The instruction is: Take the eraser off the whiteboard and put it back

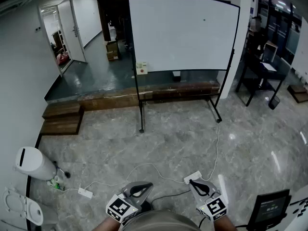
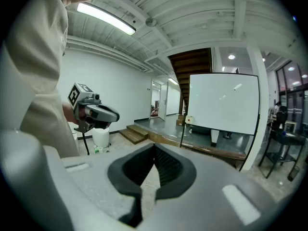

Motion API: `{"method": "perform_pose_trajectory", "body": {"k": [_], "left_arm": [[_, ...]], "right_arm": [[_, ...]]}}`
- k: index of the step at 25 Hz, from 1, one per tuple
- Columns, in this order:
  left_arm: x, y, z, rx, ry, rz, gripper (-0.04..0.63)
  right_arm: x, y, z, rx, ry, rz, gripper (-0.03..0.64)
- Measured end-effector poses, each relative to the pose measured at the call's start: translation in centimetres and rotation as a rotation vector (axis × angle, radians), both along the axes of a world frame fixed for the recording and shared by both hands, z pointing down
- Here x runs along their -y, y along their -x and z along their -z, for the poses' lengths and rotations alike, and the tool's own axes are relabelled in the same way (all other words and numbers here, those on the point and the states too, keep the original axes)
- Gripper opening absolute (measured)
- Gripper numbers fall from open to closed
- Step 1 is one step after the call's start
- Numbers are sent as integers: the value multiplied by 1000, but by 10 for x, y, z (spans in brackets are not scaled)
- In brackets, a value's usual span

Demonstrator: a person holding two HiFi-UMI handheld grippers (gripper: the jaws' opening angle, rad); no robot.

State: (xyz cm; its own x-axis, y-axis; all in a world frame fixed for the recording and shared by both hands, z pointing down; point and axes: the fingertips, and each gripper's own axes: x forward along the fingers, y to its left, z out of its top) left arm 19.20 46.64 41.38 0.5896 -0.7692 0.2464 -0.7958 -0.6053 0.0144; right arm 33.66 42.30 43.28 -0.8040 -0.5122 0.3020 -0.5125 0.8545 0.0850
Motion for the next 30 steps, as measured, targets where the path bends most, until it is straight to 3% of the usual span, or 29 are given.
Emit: {"method": "perform_pose_trajectory", "body": {"k": [9,16,19,22,30], "left_arm": [[-18,0,16,8,-12,1,6],[-24,13,13,16,-28,39,6],[-13,28,12,21,-43,59,6],[-8,46,9,-4,9,120,6],[8,86,-2,-33,15,176,6]], "right_arm": [[-19,12,18,6,-14,56,3],[-25,24,16,4,38,74,3],[-10,35,15,6,25,83,3],[-1,45,7,-11,5,113,3],[19,78,-5,-9,47,137,5]]}}
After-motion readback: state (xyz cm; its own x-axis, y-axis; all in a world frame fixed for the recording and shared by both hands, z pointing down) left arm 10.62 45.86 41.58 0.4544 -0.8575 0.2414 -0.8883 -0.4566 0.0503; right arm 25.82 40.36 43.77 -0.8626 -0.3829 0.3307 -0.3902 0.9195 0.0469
